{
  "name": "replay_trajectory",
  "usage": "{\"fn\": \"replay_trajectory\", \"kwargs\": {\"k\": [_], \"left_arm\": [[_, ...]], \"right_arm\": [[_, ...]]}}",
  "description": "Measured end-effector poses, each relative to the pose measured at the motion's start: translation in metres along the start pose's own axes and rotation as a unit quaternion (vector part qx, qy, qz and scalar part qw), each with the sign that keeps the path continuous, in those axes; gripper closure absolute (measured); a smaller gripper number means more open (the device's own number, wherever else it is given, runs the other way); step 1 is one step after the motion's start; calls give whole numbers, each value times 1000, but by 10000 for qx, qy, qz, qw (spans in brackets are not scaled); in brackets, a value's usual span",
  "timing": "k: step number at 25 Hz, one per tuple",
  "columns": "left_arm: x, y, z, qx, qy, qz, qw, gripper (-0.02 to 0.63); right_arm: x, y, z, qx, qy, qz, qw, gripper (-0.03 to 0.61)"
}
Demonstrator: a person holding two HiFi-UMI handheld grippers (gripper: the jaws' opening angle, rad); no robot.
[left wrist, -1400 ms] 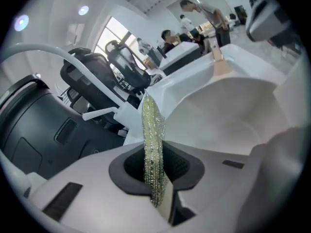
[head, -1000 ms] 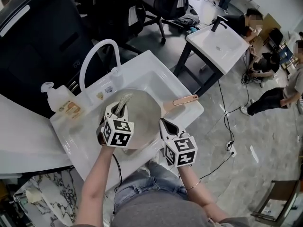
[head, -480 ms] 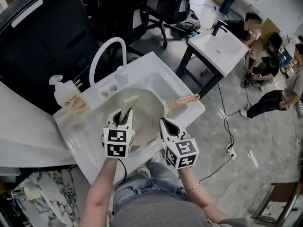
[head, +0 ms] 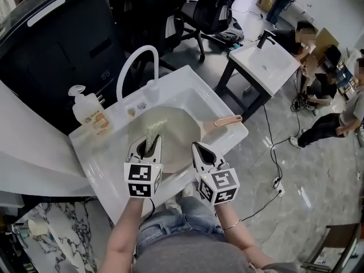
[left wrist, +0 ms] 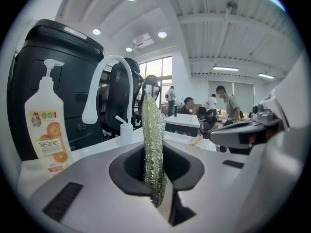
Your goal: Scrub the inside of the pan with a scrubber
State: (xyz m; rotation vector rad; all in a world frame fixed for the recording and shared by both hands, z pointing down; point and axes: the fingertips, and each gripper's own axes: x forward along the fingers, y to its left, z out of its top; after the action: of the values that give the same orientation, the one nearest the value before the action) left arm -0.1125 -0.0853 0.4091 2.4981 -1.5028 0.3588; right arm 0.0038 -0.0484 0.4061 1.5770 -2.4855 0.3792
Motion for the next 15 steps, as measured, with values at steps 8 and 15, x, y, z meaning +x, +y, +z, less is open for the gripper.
{"fn": "replay_trajectory", "kwargs": {"k": [8, 15], "left_arm": [[-10, 0, -2, -111, -125, 30, 9999, 554], [-12, 3, -2, -171, -173, 10, 9997, 554]], "right_arm": [[3, 15, 5, -53, -109, 207, 9997, 569], [5, 18, 7, -94, -162, 191, 9996, 569]]}}
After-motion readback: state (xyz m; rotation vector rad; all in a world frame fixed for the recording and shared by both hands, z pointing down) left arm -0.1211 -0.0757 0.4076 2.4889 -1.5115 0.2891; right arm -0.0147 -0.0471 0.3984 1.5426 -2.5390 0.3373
